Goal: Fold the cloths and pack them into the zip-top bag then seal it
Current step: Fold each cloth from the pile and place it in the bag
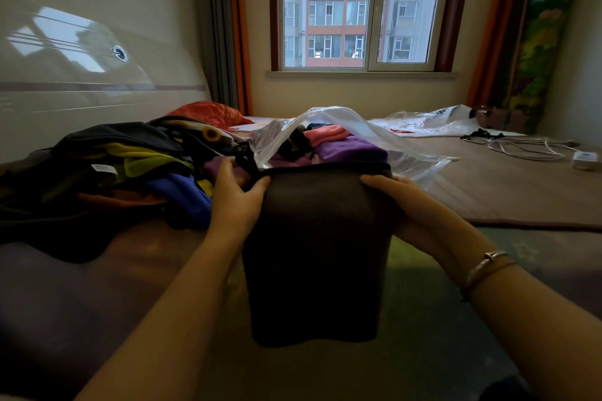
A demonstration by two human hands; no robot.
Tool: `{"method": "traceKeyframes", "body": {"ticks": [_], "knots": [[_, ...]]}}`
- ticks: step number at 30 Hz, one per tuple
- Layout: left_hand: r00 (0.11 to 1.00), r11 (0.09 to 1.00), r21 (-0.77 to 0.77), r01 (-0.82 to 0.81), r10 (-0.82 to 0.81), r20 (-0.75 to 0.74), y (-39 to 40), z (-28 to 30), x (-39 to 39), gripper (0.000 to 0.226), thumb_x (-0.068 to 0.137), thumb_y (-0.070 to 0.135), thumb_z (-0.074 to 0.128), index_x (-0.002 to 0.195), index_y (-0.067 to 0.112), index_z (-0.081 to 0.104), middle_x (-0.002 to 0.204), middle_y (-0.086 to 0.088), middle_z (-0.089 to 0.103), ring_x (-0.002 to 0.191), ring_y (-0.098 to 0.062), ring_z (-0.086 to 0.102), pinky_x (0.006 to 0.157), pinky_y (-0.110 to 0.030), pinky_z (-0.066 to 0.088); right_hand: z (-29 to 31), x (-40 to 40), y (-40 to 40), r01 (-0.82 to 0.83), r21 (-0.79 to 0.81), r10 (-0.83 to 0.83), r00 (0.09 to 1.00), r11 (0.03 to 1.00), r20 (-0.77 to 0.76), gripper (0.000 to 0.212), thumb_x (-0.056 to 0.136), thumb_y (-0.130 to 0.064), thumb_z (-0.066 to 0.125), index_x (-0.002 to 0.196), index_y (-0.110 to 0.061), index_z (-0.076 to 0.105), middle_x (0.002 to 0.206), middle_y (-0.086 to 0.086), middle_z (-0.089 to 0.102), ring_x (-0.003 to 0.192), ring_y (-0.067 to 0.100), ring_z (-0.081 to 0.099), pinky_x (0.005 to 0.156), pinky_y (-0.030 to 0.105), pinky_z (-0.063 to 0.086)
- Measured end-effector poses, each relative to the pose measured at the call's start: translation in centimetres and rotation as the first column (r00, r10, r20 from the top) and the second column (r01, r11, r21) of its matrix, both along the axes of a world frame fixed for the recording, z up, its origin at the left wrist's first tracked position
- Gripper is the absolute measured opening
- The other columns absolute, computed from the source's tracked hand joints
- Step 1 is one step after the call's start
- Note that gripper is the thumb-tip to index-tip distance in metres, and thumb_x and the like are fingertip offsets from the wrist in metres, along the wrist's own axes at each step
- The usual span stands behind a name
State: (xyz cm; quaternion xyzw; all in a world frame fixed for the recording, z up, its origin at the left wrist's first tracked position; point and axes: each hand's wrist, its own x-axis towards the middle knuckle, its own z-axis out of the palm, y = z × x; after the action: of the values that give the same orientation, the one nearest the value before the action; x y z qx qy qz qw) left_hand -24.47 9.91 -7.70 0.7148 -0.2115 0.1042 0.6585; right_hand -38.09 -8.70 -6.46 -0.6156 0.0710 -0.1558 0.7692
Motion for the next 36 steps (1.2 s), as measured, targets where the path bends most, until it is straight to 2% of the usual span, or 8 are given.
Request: {"method": "traceKeyframes", "body": {"ticks": [6,10,15,20,24,28,32,36], "knots": [[0.751,0.956,-0.023,0.294,-0.246,-0.613,-0.3,-0.2,-0.7,0.049,0.091,0.043,0.057,0.122,0.008,0.047,0.120,-0.018,0.060,0.097,-0.029,0.062,0.069,-0.038,0.053,0.2,0.6,0.3,0.032,0.198,-0.037,0.999,0.980,0.021,0.028,0.093,-0.020,0.053,0.120,-0.009,0.057,0.092,0.010,0.071,0.075,0.017,0.070,0.064,0.026,0.058],[0.594,0.828,-0.165,0.535,-0.508,-0.624,-0.3,-0.6,-1.0,0.078,0.079,0.040,0.069,0.142,0.011,0.035,0.113,-0.017,0.067,0.099,-0.029,0.067,0.077,-0.038,0.054,0.4,0.5,-0.7,0.060,0.360,-0.082,0.996,0.931,0.046,0.032,0.098,-0.023,0.043,0.126,-0.009,0.052,0.089,0.013,0.066,0.071,0.023,0.068,0.058,0.036,0.056],[0.677,0.797,-0.320,0.513,-0.604,-0.421,-0.3,-0.3,-1.3,0.075,0.084,-0.009,0.059,0.141,0.032,0.031,0.121,-0.018,0.058,0.101,-0.031,0.065,0.073,-0.040,0.056,0.0,-0.3,-1.9,-0.008,0.494,-0.046,0.994,0.869,0.099,0.039,0.087,-0.016,0.058,0.125,-0.005,0.055,0.104,0.013,0.063,0.087,0.022,0.065,0.065,0.029,0.059],[0.754,0.790,-0.391,0.472,-0.592,-0.286,0.2,0.1,-1.6,0.034,0.093,-0.003,0.047,0.118,0.016,0.062,0.115,-0.012,0.065,0.099,-0.022,0.065,0.062,-0.024,0.056,-0.5,-0.7,-1.2,-0.095,0.113,0.112,0.982,0.989,-0.154,0.039,0.082,0.003,0.056,0.120,-0.008,0.055,0.103,0.016,0.065,0.090,0.028,0.065,0.078,0.046,0.053],[0.872,0.904,-0.202,0.376,-0.419,-0.253,0.0,0.6,-1.1,0.036,0.096,0.001,0.046,0.087,0.022,0.074,0.117,-0.006,0.065,0.106,-0.020,0.061,0.076,-0.024,0.052,-0.9,-0.6,-1.3,0.145,-0.108,-0.171,0.940,0.984,-0.297,0.017,0.094,-0.007,0.052,0.111,-0.005,0.056,0.099,0.016,0.063,0.083,0.026,0.062,0.067,0.042,0.052],[0.857,0.898,-0.004,0.441,-0.422,-0.296,0.0,0.0,-1.2,0.027,0.087,0.003,0.062,0.105,0.024,0.065,0.124,-0.008,0.055,0.108,-0.023,0.058,0.090,-0.036,0.053,-0.5,-1.0,-2.1,0.298,-0.061,-0.303,0.918,0.953,-0.257,0.012,0.091,-0.013,0.059,0.098,-0.005,0.056,0.085,0.011,0.059,0.074,0.021,0.058,0.062,0.034,0.049],[0.872,0.833,0.287,0.472,-0.394,-0.290,0.2,-0.3,-1.2,0.060,0.076,-0.009,0.066,0.122,0.027,0.055,0.124,-0.006,0.047,0.107,-0.023,0.056,0.086,-0.040,0.056,0.1,-1.6,-2.2,0.155,-0.032,-0.158,0.972,0.987,-0.176,0.054,0.071,-0.009,0.068,0.122,-0.012,0.050,0.109,0.014,0.059,0.099,0.028,0.061,0.079,0.039,0.053],[0.943,0.822,0.465,0.329,-0.309,-0.121,0.2,-0.4,-1.5,0.062,0.074,-0.012,0.064,0.124,0.024,0.053,0.126,-0.006,0.043,0.109,-0.023,0.051,0.085,-0.033,0.054,0.2,-1.9,-0.8,0.005,-0.346,-0.112,0.950,0.938,-0.292,0.072,0.063,-0.005,0.074,0.129,-0.019,0.049,0.121,0.008,0.049,0.111,0.027,0.053,0.096,0.040,0.047]]}}
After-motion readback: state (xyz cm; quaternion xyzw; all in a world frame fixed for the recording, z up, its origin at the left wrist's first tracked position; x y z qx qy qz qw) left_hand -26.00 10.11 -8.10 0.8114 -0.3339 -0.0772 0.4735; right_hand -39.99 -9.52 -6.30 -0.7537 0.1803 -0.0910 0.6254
